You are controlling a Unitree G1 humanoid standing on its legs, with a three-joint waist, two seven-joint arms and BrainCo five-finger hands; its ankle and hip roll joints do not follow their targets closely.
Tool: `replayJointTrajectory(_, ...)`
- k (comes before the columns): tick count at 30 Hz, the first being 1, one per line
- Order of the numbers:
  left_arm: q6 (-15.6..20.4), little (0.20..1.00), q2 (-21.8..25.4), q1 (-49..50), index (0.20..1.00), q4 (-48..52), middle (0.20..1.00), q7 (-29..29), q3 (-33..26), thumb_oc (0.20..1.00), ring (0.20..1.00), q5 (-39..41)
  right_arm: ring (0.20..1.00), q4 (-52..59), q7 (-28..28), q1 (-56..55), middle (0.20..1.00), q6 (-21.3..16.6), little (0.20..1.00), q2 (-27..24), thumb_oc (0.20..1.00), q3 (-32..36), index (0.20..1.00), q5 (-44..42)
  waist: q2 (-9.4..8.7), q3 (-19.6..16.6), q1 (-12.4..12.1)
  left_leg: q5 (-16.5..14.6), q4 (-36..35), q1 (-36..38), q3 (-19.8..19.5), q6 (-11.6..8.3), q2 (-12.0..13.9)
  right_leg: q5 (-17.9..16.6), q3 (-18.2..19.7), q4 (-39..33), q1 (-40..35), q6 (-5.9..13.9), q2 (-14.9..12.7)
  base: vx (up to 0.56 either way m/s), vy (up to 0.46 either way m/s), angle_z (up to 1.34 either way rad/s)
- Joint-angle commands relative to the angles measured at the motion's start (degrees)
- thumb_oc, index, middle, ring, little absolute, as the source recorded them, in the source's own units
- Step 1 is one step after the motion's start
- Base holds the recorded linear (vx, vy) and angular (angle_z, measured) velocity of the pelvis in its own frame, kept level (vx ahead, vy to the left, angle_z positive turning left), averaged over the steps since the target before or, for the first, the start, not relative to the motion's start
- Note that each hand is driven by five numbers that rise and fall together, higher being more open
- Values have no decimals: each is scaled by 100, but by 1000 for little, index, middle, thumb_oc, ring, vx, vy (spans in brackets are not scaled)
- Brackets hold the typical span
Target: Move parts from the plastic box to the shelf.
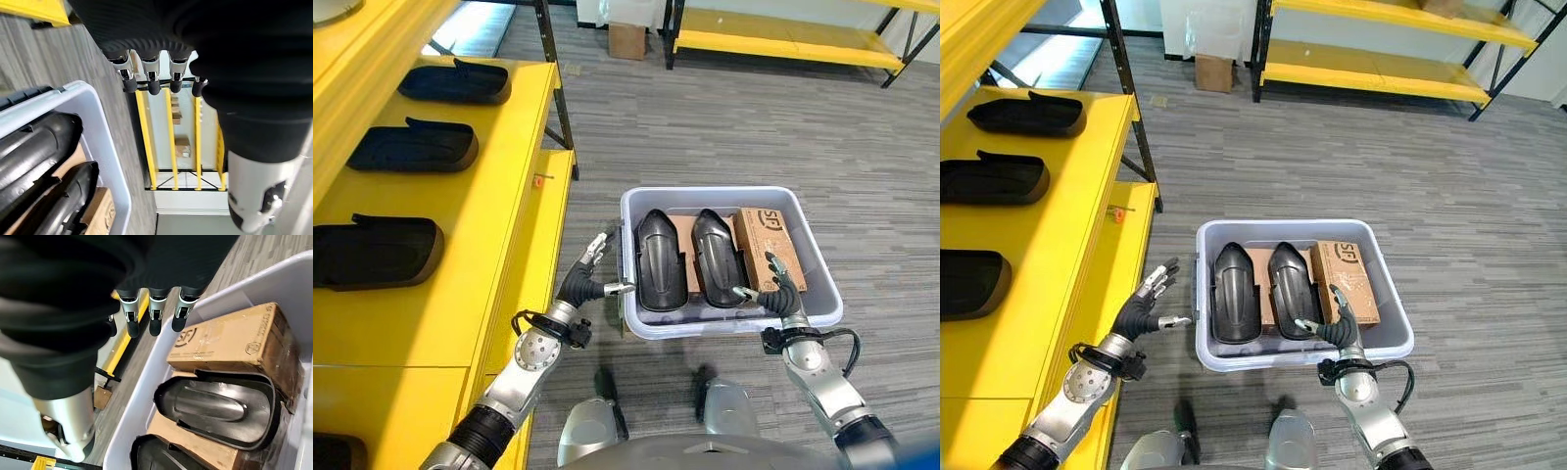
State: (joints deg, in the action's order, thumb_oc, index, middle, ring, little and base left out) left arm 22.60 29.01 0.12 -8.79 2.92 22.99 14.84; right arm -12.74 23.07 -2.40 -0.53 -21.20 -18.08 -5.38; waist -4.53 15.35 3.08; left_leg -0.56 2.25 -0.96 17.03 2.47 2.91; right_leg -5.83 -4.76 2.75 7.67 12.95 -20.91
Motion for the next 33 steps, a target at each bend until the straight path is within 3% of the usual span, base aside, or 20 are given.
replayJointTrajectory(1, 250, 1000, 1, 55, 1000, 495, 1000, 51, 81, 1000, 1000, 27, 1000, 82, -128, 244, 1000, -143, 1000, -7, 1000, 181, 1000, 76, 130, 18, 18, -129, -78, 376, -444, -240, 408, -667, -72, 146, -164, -92, 293, 110, -249, 32)
replayJointTrajectory(7, 297, 1000, -130, 144, 1000, 649, 1000, 207, -16, 1000, 1000, 208, 1000, 195, -171, 332, 1000, 15, 1000, -299, 1000, 76, 1000, -4, 198, -38, -119, 237, -30, 224, -496, -560, 664, -5, -670, 224, -548, -259, 513, 54, -182, 29)
replayJointTrajectory(13, 333, 1000, -322, 236, 1000, 676, 1000, 324, -131, 1000, 1000, 164, 1000, 209, -255, 500, 1000, -25, 1000, -475, 1000, -1, 1000, -148, 300, -67, -171, 521, -269, 252, -717, -710, 865, 234, -794, 258, -645, -546, 737, 55, -96, -3)
replayJointTrajectory(23, 504, 1000, -414, 74, 1000, 677, 1000, 844, -9, 1000, 1000, 380, 1000, 102, -275, 810, 1000, 78, 1000, -433, 1000, -169, 1000, -10, 419, 48, -92, 547, -245, 228, -683, -724, 862, 240, -679, 305, -576, -592, 762, 23, 16, -2)
replayJointTrajectory(26, 428, 1000, -525, 66, 1000, 792, 1000, 739, -118, 1000, 1000, 1137, 1000, 80, -235, 841, 1000, 116, 1000, -374, 1000, -180, 1000, 89, 416, 136, -124, 531, -211, 175, -701, -702, 834, 229, -675, 315, -550, -572, 742, 0, 0, 0)
replayJointTrajectory(33, 554, 1000, -447, -187, 1000, 1552, 1000, 890, -261, 1000, 1000, 1003, 1000, 35, -204, 1250, 1000, 64, 1000, -312, 1000, -166, 1000, 222, 487, 501, -316, 498, -49, -200, -775, -674, 731, 221, -786, 334, -367, -557, 674, -91, -14, 3)
